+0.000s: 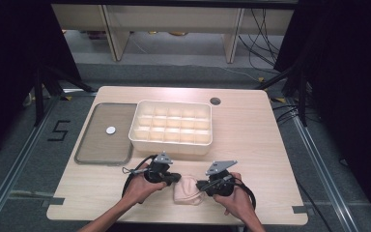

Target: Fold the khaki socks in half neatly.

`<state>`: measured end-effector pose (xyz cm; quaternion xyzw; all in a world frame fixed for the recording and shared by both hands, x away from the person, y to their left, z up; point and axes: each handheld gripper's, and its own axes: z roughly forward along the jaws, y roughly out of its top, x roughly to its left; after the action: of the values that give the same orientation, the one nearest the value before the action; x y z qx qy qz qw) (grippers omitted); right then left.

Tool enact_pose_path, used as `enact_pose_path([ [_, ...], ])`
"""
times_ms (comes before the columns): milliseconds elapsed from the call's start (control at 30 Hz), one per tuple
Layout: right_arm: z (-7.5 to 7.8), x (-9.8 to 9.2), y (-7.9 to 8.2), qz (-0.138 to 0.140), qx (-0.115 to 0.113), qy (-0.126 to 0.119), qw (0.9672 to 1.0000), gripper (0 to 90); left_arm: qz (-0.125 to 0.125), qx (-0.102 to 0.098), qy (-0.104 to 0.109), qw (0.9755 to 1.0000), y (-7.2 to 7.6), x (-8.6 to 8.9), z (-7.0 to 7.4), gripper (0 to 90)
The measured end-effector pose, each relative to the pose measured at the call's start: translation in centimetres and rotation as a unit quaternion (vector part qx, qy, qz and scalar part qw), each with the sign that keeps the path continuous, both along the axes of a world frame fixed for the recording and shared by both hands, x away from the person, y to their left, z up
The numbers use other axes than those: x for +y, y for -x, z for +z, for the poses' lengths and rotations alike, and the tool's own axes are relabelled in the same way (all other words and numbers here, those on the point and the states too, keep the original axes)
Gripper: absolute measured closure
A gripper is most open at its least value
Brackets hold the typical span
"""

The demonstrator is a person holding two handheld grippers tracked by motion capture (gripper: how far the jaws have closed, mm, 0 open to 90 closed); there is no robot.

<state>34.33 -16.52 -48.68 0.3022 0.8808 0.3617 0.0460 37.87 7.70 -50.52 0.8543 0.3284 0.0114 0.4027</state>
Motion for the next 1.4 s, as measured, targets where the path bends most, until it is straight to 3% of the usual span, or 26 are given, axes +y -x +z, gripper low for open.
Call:
enact_pose_path([
  [67, 0.2, 0.1, 0.3, -0.001, -0.007, -0.014, 0.9999, 83.3, -0.001, 0.000, -0.001, 1.0000, 0.0, 0.0, 0.0, 86.7],
  [200, 0.5, 0.8, 0.7, 0.019, -0.008, -0.013, 0.9997, 83.7, 0.000, 0.000, -0.001, 1.0000, 0.0, 0.0, 0.0, 86.8],
  [333, 0.1, 1.5, 1.0, 0.039, 0.002, -0.002, 0.9992, 84.4, -0.001, 0.000, -0.001, 1.0000, 0.0, 0.0, 0.0, 86.8],
  [433, -0.5, 1.6, 0.8, 0.042, 0.006, 0.005, 0.9991, 84.9, -0.003, -0.001, -0.001, 1.0000, -0.1, 0.0, 0.0, 86.8],
  [467, -0.6, 1.5, 0.8, 0.033, 0.018, 0.006, 0.9993, 85.0, 0.000, 0.000, 0.000, 1.0000, 0.0, 0.0, 0.0, 86.6],
  [533, -0.8, 1.5, 0.7, 0.037, 0.016, 0.008, 0.9991, 85.1, 0.001, 0.000, 0.003, 1.0000, 0.0, 0.0, 0.1, 85.7],
  [633, -0.9, 1.5, 0.6, 0.038, 0.012, 0.008, 0.9992, 85.1, 0.009, 0.008, 0.014, 0.9998, 0.0, 0.3, 0.3, 79.4],
  [733, -0.9, 1.5, 0.7, 0.030, 0.019, 0.012, 0.9993, 85.1, 0.010, 0.032, 0.026, 0.9991, 0.0, 1.0, 0.9, 71.5],
  [767, -0.9, 1.5, 0.7, 0.030, 0.020, 0.012, 0.9993, 85.1, 0.019, 0.034, 0.026, 0.9989, 0.2, 1.2, 1.1, 64.6],
  [833, -0.9, 1.5, 0.7, 0.029, 0.019, 0.012, 0.9993, 85.2, 0.022, 0.045, 0.027, 0.9984, 0.6, 1.6, 1.2, 63.2],
  [900, -0.9, 1.5, 0.8, 0.028, 0.027, 0.011, 0.9992, 85.1, 0.024, 0.062, 0.030, 0.9973, 0.9, 2.0, 1.1, 58.1],
  [967, -1.0, 1.5, 0.8, 0.030, 0.017, 0.009, 0.9994, 85.1, 0.031, 0.079, 0.037, 0.9957, 1.4, 2.1, 0.8, 55.3],
  [1033, -1.0, 1.5, 0.8, 0.034, 0.019, 0.008, 0.9992, 85.2, 0.029, 0.093, 0.029, 0.9948, 1.8, 2.3, 0.8, 54.0],
  [1100, -1.0, 1.5, 0.7, 0.040, 0.021, 0.006, 0.9990, 85.2, 0.034, 0.104, 0.046, 0.9929, 2.4, 2.2, 0.5, 52.3],
  [1133, -1.0, 1.5, 0.7, 0.040, 0.021, 0.006, 0.9989, 85.2, 0.037, 0.114, 0.032, 0.9923, 2.6, 2.2, 0.6, 52.0],
  [1167, -1.0, 1.5, 0.8, 0.038, 0.020, 0.008, 0.9991, 85.2, 0.040, 0.120, 0.032, 0.9914, 2.8, 2.2, 0.6, 51.3],
  [1233, -1.1, 1.6, 0.7, 0.041, 0.018, 0.008, 0.9990, 85.2, 0.046, 0.123, 0.051, 0.9899, 2.9, 2.2, 0.3, 50.4],
  [1267, -1.1, 1.6, 0.7, 0.040, 0.018, 0.008, 0.9990, 85.2, 0.050, 0.133, 0.048, 0.9888, 2.9, 2.3, 0.4, 49.9],
  [1300, -1.2, 1.6, 0.8, 0.037, 0.015, 0.002, 0.9992, 85.2, 0.052, 0.142, 0.065, 0.9864, 2.8, 2.3, 0.1, 49.8],
  [1333, -1.2, 1.6, 0.8, 0.038, 0.015, 0.003, 0.9992, 85.2, 0.060, 0.144, 0.056, 0.9861, 2.9, 2.3, 0.2, 49.9],
  [1400, -1.2, 1.6, 0.8, 0.038, 0.016, 0.003, 0.9992, 85.2, 0.062, 0.145, 0.072, 0.9848, 2.8, 2.1, -0.2, 49.7],
])
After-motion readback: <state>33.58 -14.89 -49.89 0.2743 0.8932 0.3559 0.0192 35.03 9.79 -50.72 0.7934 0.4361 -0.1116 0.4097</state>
